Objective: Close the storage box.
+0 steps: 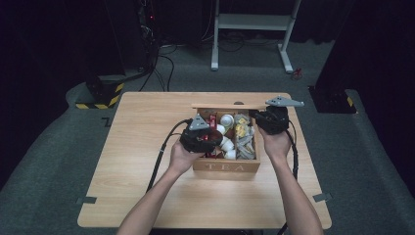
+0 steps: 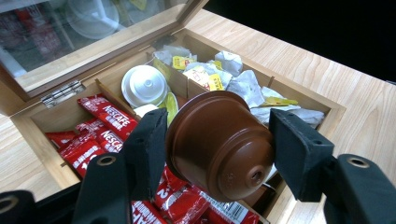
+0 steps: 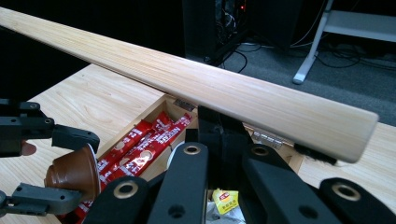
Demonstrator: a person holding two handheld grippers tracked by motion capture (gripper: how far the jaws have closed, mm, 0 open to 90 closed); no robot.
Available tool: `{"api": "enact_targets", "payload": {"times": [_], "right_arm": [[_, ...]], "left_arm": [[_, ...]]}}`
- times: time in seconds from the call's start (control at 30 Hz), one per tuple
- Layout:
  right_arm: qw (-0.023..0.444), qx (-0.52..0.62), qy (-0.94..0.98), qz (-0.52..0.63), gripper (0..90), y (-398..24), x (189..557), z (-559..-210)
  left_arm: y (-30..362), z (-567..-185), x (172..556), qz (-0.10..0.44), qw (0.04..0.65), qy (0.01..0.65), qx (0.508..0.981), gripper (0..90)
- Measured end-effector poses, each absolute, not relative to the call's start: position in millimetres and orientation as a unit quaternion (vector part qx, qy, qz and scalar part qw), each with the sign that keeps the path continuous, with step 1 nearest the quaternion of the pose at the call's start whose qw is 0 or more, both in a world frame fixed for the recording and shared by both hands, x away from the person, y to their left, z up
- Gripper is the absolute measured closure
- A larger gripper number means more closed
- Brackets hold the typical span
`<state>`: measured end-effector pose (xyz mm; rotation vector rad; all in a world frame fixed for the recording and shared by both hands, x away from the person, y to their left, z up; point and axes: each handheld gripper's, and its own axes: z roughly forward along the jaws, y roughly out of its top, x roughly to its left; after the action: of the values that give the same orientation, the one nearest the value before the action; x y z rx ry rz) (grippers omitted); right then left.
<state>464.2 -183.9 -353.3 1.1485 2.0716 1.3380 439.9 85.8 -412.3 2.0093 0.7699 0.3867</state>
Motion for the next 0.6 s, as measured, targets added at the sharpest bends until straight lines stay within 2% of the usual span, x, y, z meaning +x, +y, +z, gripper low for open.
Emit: {"api": "enact_targets", "payload": {"times": [0.6], "right_arm": [[0.207,0.410,0.745,0.484,90.0,-187,462,-353]], "left_arm": [[125,-407,427,0.172,0.481,0.329,0.794,39.8]]}}
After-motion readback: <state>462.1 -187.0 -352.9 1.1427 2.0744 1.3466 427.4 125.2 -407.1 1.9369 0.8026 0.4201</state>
